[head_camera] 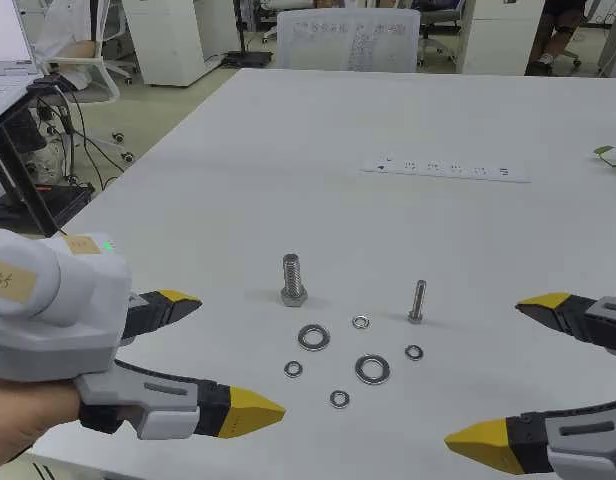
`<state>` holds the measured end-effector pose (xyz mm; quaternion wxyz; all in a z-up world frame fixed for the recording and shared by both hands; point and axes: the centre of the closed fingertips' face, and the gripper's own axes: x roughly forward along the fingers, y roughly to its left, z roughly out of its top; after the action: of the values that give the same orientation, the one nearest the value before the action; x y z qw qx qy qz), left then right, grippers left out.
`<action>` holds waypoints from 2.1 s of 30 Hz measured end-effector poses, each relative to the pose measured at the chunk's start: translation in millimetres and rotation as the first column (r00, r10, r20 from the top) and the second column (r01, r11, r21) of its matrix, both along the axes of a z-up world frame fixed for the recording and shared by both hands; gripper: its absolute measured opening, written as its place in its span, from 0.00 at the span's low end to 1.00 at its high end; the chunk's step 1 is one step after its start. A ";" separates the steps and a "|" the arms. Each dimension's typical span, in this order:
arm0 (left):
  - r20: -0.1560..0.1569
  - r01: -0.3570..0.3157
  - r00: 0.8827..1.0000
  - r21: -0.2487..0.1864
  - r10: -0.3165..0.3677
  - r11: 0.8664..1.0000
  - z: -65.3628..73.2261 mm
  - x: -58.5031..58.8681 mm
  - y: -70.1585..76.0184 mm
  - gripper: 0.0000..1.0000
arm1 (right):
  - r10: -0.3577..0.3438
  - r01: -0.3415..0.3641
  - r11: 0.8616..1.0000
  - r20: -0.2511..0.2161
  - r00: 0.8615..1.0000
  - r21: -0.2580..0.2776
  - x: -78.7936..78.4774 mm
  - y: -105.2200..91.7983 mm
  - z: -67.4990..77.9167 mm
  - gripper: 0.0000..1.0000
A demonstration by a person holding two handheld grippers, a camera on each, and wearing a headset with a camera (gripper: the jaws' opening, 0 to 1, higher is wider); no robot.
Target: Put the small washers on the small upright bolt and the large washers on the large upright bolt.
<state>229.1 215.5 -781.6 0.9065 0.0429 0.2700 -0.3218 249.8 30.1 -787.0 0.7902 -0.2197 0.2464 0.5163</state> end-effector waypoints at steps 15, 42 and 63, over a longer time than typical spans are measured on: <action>0.003 -0.006 1.000 -0.001 0.006 1.000 0.7 -0.1 1.2 0.92 | 0.020 -0.020 1.000 -0.001 1.000 -0.018 -0.4 1.0 -2.4 0.91; 0.000 0.033 0.999 -0.006 -0.033 0.999 0.6 0.1 -8.2 0.91 | 0.019 -0.020 0.999 -0.016 1.000 -0.049 -5.0 -2.4 -6.4 0.87; 0.007 0.034 0.999 -0.008 -0.034 0.999 2.7 -3.7 -5.8 0.91 | 0.012 -0.014 0.998 -0.022 1.000 -0.069 -12.7 -5.8 -9.2 0.85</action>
<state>225.4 209.7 -778.9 0.9018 0.0450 0.2650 -0.3383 237.1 24.4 -796.2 0.7761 -0.2428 0.2710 0.5150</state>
